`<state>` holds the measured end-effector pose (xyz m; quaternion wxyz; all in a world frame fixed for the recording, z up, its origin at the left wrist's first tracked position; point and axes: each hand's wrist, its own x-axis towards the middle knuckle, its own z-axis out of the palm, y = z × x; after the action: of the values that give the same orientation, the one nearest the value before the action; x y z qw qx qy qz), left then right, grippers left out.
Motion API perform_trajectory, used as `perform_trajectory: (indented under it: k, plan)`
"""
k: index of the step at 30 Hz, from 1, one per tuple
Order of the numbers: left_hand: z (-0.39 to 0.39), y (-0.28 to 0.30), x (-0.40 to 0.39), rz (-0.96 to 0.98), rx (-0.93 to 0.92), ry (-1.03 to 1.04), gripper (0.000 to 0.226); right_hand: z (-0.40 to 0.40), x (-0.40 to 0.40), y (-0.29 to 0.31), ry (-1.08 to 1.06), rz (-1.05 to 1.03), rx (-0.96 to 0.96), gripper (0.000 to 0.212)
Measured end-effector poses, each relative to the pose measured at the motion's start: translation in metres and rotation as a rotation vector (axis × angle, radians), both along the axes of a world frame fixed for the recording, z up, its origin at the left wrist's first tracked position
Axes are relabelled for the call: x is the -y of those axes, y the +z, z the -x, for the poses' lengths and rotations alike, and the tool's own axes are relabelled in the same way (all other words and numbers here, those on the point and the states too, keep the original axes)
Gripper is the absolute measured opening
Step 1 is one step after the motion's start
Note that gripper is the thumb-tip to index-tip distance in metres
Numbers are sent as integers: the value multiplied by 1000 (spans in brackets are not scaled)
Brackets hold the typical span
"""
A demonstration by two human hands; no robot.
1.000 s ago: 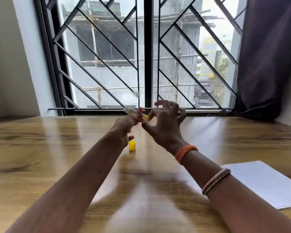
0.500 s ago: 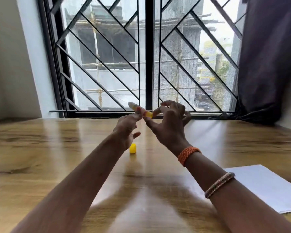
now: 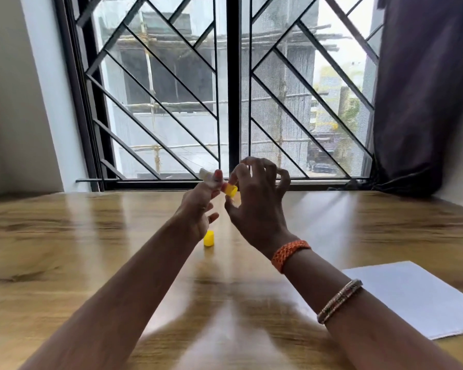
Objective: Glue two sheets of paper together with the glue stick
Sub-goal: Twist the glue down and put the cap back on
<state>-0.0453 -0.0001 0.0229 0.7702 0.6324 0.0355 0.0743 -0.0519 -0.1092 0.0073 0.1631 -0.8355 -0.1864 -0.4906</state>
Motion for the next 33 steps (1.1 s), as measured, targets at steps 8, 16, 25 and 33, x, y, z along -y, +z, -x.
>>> perform_trajectory:
  k: [8,16,25,33]
  plan:
    - [0,0,0,8,58,-21,16,-12,1,-2,231,-383,-358,25]
    - [2,3,-2,-87,68,16,21,-2,2,4,119,-182,-118,21]
    - [4,1,2,-13,76,-7,20,3,2,3,-56,-20,-47,29]
    - [0,-3,6,-74,109,22,21,10,-1,4,390,-804,-780,57]
